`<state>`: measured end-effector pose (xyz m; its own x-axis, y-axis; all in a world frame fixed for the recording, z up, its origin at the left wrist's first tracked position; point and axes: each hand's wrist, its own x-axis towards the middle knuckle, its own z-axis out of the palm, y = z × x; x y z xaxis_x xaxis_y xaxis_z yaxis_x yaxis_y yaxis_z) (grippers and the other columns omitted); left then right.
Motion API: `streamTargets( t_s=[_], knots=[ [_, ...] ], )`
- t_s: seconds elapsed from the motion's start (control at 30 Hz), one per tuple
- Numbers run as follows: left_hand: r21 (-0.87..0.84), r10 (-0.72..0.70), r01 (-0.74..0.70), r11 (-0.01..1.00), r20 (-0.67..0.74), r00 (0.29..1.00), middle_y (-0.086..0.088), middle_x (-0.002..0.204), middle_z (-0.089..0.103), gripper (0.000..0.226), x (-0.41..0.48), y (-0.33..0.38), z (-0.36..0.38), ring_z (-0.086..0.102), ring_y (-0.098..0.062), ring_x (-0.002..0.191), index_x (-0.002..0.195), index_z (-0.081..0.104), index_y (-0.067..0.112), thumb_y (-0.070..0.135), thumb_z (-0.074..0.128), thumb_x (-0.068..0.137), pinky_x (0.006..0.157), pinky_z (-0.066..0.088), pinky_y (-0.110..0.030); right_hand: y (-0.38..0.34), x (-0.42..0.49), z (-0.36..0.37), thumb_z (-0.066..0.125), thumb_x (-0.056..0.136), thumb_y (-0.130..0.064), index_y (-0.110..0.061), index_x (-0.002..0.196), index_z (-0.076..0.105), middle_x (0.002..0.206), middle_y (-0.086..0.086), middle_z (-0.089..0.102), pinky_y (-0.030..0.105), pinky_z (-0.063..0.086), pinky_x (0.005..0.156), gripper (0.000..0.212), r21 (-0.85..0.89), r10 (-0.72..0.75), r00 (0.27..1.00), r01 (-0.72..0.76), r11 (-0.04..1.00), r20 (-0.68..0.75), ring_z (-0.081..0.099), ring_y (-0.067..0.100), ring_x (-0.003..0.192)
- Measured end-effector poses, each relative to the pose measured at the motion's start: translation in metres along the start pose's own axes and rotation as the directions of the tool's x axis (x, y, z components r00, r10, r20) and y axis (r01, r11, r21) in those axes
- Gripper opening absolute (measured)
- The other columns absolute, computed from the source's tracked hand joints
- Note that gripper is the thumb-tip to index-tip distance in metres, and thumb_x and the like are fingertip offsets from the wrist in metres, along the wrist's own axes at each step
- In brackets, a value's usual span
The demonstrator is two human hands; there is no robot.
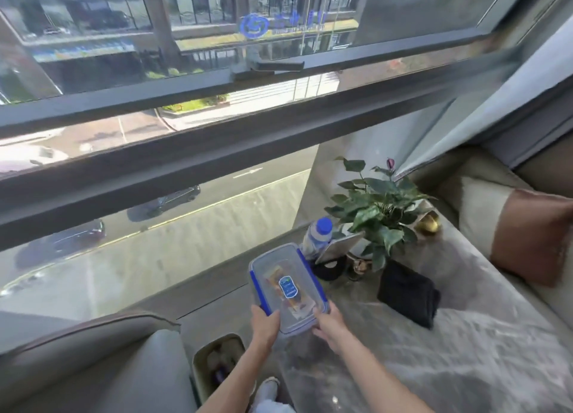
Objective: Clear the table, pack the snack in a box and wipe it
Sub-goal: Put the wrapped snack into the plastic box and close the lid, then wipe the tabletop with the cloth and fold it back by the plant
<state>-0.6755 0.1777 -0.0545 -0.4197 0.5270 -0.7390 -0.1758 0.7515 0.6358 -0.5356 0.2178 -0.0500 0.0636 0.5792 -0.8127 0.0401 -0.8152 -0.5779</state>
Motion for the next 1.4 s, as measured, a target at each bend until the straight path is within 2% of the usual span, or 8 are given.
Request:
streamTargets(
  t_s=[0.17,0.27,0.4,0.5,0.83,1.07,1.2,1.4],
  knots=[
    [0.024,0.038,-0.039,0.999,0.018,0.999,-0.018,0.12,0.059,0.039,0.0,0.0,0.004,0.059,-0.024,0.096,0.113,0.038,0.005,0.014,0.064,0.086,0.091,0.052,-0.04,0.001,0.012,-0.004,0.057,0.096,-0.017,-0.012,0.152,0.025,0.148,0.012,0.045,0.049,0.04,0.111,0.065,-0.156,-0.037,0.998,0.028,0.987,-0.057,0.048,0.031,0.132],
    [0.115,0.256,-0.255,0.96,0.005,0.967,-0.012,0.144,0.041,0.066,-0.006,-0.001,0.004,0.048,-0.024,0.124,0.142,0.023,0.011,0.014,0.059,0.088,0.107,0.041,-0.039,0.004,0.003,-0.013,0.059,0.094,-0.029,-0.017,0.155,0.011,0.161,0.008,0.021,0.042,0.028,0.119,0.079,-0.508,-0.234,0.97,0.166,0.845,-0.072,0.026,0.027,0.147],
    [0.672,0.525,-0.483,0.561,0.162,0.836,0.0,0.16,-0.02,0.079,0.002,-0.006,-0.007,-0.016,-0.024,0.15,0.153,-0.006,0.029,0.043,0.044,0.094,0.123,0.001,-0.047,0.021,-0.012,-0.012,0.043,0.097,-0.048,-0.037,0.153,-0.003,0.161,-0.005,-0.017,0.041,0.023,0.119,0.074,-0.907,-0.462,0.852,0.371,0.198,0.247,-0.008,0.021,0.151],
    [0.815,0.461,-0.526,0.245,0.379,0.802,-0.003,0.155,-0.033,0.075,0.016,-0.007,-0.013,-0.028,-0.028,0.145,0.149,-0.018,0.035,0.061,0.026,0.094,0.122,-0.005,-0.046,0.026,-0.015,-0.011,0.035,0.097,-0.053,-0.04,0.151,-0.01,0.159,-0.003,-0.023,0.048,0.018,0.12,0.071,-0.937,-0.396,0.869,0.345,0.057,0.296,-0.017,0.022,0.15],
    [0.869,0.37,-0.485,0.099,0.421,0.828,-0.009,0.157,-0.028,0.077,0.021,0.002,-0.007,-0.022,-0.034,0.147,0.151,-0.012,0.032,0.064,0.026,0.092,0.122,0.005,-0.048,0.016,-0.016,-0.01,0.037,0.098,-0.048,-0.04,0.152,-0.005,0.162,-0.004,-0.02,0.052,0.012,0.12,0.069,-0.965,-0.322,0.919,0.257,0.056,0.226,-0.015,0.02,0.151],
    [0.911,0.37,-0.41,0.042,0.367,0.853,-0.018,0.162,-0.008,0.074,0.0,0.012,-0.001,-0.005,-0.041,0.149,0.152,0.002,0.026,0.058,0.034,0.093,0.12,0.011,-0.055,-0.002,-0.025,-0.029,0.038,0.098,-0.046,-0.043,0.151,0.0,0.163,-0.007,-0.015,0.053,0.014,0.119,0.066,-0.92,-0.295,0.899,0.371,0.124,0.323,-0.013,0.021,0.151],
    [0.892,0.474,-0.449,0.046,0.377,0.796,-0.016,0.162,0.005,0.067,-0.02,0.007,0.005,0.003,-0.038,0.149,0.152,0.012,0.022,0.047,0.037,0.095,0.119,0.011,-0.054,0.01,-0.04,-0.065,0.038,0.098,-0.047,-0.036,0.152,0.02,0.162,-0.004,0.018,0.04,0.024,0.12,0.057,-0.869,-0.511,0.815,0.437,0.232,0.274,0.014,0.016,0.151],
    [0.793,0.501,-0.595,-0.135,0.572,0.649,-0.014,0.159,0.023,0.058,-0.077,-0.026,0.053,0.011,-0.034,0.15,0.149,0.028,0.016,0.041,0.036,0.097,0.123,0.011,-0.047,0.061,-0.076,-0.178,0.045,0.096,-0.045,-0.03,0.135,0.053,0.141,-0.007,0.055,0.028,0.039,0.106,0.043,-0.864,-0.669,0.743,0.335,0.376,-0.003,0.051,0.013,0.129]
  ],
)
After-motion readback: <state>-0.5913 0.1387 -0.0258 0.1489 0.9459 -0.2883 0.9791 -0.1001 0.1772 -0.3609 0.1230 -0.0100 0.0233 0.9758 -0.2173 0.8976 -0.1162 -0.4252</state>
